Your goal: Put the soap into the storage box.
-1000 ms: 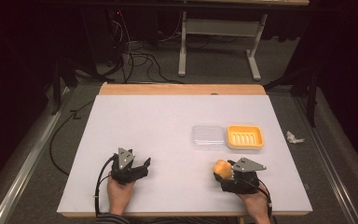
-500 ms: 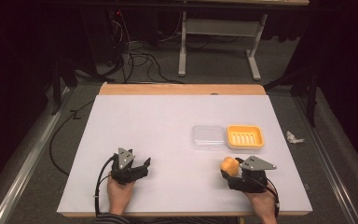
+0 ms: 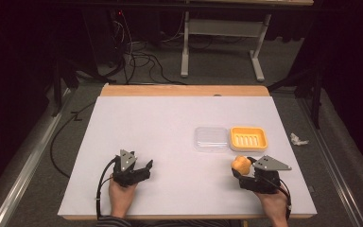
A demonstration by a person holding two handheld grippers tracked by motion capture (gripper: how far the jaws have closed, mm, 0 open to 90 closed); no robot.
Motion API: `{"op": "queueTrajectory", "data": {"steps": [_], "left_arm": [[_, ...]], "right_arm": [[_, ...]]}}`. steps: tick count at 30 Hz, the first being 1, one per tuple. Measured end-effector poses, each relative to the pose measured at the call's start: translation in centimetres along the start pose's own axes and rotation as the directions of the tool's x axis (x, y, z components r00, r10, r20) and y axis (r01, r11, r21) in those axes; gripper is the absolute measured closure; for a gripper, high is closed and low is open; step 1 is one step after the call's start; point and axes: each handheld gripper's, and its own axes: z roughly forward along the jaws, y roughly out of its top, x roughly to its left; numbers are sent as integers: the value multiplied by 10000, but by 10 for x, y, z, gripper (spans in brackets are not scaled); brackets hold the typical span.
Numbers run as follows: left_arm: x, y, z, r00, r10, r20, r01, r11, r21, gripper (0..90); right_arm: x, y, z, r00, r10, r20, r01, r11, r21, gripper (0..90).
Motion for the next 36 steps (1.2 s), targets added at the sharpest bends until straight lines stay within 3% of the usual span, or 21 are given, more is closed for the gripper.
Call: {"op": "queueTrajectory", "data": {"steps": [19, 28, 36], "left_arm": [[0, 0, 0, 10000, 15, 28, -15, 10000, -6, 226], [0, 0, 0, 10000, -24, 31, 24, 10000, -2, 226], [0, 0, 0, 10000, 9, -7, -9, 10000, 13, 226]], "right_arm": [[-31, 7, -15, 9962, 757, 420, -740, 9964, -420, 276], [-40, 12, -14, 9952, 891, 393, -872, 9950, -485, 276], [-52, 19, -12, 9908, 1327, 273, -1303, 9887, -748, 276]]}}
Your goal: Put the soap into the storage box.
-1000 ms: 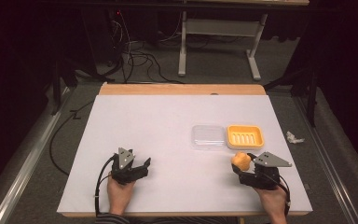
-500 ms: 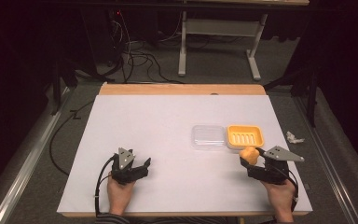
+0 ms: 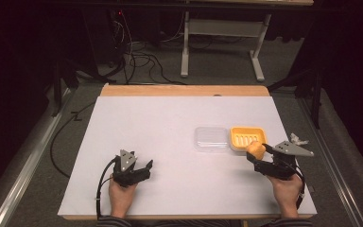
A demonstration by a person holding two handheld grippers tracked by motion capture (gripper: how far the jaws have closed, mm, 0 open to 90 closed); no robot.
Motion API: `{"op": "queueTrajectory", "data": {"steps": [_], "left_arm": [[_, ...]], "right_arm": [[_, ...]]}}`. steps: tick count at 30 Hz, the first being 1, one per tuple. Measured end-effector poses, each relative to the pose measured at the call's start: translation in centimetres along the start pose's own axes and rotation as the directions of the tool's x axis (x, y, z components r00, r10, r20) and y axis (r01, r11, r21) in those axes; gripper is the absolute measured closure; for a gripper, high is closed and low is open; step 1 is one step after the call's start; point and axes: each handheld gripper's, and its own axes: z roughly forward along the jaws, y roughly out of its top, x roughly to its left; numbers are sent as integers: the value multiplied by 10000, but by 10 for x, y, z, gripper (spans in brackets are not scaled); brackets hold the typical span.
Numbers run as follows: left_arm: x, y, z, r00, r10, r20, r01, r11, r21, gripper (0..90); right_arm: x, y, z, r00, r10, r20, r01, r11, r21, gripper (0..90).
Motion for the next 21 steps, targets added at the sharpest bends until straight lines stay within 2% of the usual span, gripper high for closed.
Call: {"op": "queueTrajectory", "data": {"steps": [3, 4, 6, 14, 21], "left_arm": [[0, 0, 0, 10000, -2, 6, 2, 10000, -5, 226], [0, 0, 0, 10000, 13, 3, -13, 10000, 5, 226], [0, 0, 0, 10000, -9, 9, 9, 10000, 0, 226], [0, 0, 0, 10000, -12, 45, 12, 10000, -13, 226], [0, 0, 0, 10000, -7, 33, 7, 10000, -21, 225]], "right_arm": [[-2, 2, 1, 10000, 30, -11, -30, 10000, -25, 276], [-5, 5, 3, 9995, 275, -185, -277, 9995, -146, 276], [-5, 7, 6, 9987, 404, -316, -411, 9989, -208, 276], [-6, 16, 17, 9995, 260, -161, -260, 9997, -5, 276], [-15, 22, 24, 9998, 192, 73, -195, 9994, 300, 276]]}}
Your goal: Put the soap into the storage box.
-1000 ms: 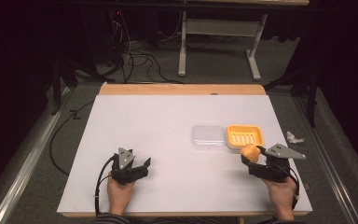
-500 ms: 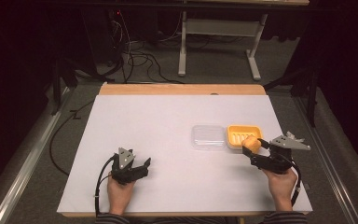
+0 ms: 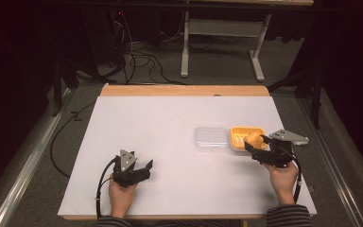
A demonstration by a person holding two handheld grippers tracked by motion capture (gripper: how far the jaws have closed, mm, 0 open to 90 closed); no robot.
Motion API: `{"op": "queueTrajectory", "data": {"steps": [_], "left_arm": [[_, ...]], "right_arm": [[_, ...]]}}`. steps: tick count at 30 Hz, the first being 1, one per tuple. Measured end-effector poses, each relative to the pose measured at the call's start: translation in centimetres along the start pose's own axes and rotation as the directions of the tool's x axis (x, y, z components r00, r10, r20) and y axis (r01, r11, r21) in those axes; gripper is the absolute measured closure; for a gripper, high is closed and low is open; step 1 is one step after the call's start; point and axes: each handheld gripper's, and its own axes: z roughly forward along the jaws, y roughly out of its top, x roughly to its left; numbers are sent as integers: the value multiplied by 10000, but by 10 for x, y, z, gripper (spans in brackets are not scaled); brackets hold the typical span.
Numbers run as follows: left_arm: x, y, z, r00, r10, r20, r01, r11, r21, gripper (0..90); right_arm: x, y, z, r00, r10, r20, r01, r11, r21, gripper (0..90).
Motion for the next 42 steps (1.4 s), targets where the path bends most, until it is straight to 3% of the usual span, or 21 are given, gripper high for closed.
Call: {"op": "queueTrajectory", "data": {"steps": [8, 32, 37, 42], "left_arm": [[0, 0, 0, 10000, 3, 15, -3, 10000, 3, 225], [0, 0, 0, 10000, 7, -14, -7, 10000, 46, 226], [0, -1, 1, 10000, 46, -20, -46, 10000, 79, 227], [0, -1, 1, 10000, 51, -19, -51, 10000, 81, 227]], "right_arm": [[-7, 5, 7, 9994, 56, 336, -62, 9998, 186, 276], [-20, 9, 39, 9984, 279, 487, -329, 9939, 1051, 276], [-20, 8, 45, 9972, 62, 747, -155, 9922, 1240, 275], [-20, 8, 51, 9974, 88, 713, -186, 9902, 1383, 276]]}}
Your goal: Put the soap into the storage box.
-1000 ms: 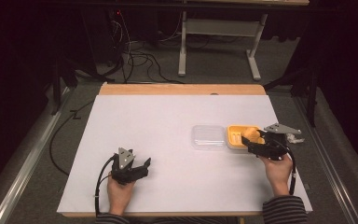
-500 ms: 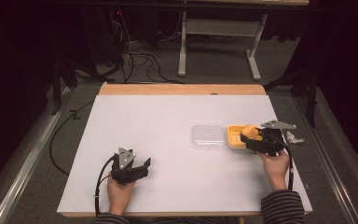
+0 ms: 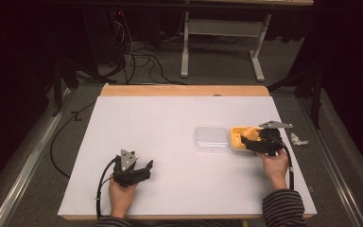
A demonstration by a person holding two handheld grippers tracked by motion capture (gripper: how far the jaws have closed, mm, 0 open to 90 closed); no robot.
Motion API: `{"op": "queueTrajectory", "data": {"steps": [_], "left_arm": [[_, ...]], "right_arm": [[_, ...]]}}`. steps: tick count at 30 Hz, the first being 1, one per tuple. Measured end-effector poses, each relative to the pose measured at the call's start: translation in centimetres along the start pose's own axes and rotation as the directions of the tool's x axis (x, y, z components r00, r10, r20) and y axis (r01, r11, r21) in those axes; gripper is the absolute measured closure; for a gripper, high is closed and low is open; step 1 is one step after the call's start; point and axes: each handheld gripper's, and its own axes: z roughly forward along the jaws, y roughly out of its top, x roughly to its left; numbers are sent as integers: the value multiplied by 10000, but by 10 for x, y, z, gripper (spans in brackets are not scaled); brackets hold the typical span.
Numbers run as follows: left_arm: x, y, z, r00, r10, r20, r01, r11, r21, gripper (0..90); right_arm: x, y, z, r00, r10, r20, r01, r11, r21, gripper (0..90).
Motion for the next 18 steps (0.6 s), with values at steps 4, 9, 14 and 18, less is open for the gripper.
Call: {"op": "queueTrajectory", "data": {"steps": [4, 9, 14, 18], "left_arm": [[0, 0, 0, 10000, 0, 5, 0, 10000, 0, 227], [0, 0, 0, 10000, 9, 3, -9, 10000, 1, 227], [0, 0, 0, 10000, 10, -8, -10, 10000, 5, 227], [0, 0, 0, 10000, 21, -7, -21, 10000, 1, 227]], "right_arm": [[-1, -1, 4, 10000, 50, -36, -49, 9999, 116, 275], [-1, -1, 8, 9999, 95, 124, -98, 9996, 258, 274], [-3, -2, 13, 9997, 212, 103, -216, 9989, 412, 274], [-4, -3, 15, 9994, 346, 98, -350, 9983, 472, 273]]}}
